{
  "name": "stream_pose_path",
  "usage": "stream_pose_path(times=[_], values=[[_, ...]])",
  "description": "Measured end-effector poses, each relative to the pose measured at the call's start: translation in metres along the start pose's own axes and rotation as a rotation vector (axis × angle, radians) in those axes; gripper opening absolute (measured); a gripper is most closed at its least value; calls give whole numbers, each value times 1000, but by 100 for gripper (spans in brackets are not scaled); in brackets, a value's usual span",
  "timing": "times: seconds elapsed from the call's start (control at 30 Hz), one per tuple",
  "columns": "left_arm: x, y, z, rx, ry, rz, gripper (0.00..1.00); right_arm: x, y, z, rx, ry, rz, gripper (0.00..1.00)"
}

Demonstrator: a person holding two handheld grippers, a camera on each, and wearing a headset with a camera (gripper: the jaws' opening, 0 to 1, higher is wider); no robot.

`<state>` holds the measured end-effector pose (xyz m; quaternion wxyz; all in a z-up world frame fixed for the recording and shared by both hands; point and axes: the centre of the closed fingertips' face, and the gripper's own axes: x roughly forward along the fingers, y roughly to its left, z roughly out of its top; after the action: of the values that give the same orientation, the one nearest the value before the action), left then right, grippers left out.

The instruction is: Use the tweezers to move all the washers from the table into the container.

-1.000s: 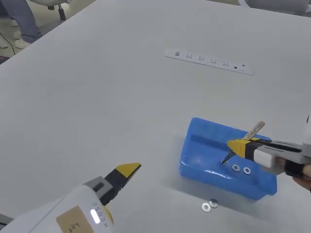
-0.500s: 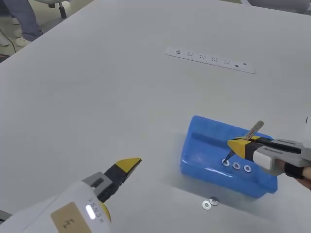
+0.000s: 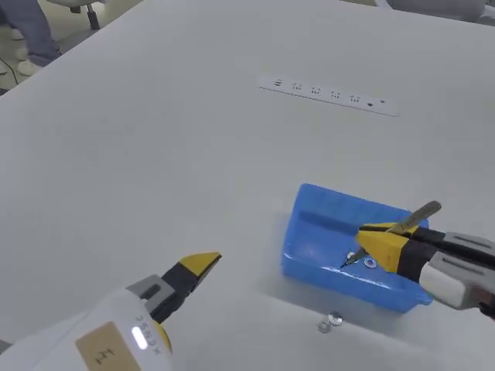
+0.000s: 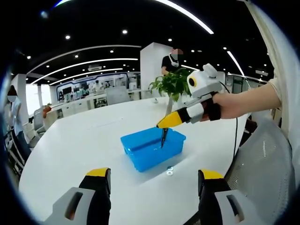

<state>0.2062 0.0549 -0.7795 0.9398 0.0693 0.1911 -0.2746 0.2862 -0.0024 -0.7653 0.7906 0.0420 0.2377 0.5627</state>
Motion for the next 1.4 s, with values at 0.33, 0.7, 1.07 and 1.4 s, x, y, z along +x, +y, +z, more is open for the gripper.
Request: stream_pose_path(times=[0.33, 0.7, 1.07, 1.4], values=[[1, 0, -2, -5, 6, 1, 77, 11, -2, -46, 10, 157, 8, 4], [0, 1, -3, -4, 11, 0, 76, 18, -5, -65, -86, 254, 10, 4], [0, 0, -3, -1, 14, -2, 76, 13, 10, -77, -353, 314, 75, 4], [1, 0, -3, 3, 15, -4, 76, 14, 11, -79, -469, 318, 55, 2]])
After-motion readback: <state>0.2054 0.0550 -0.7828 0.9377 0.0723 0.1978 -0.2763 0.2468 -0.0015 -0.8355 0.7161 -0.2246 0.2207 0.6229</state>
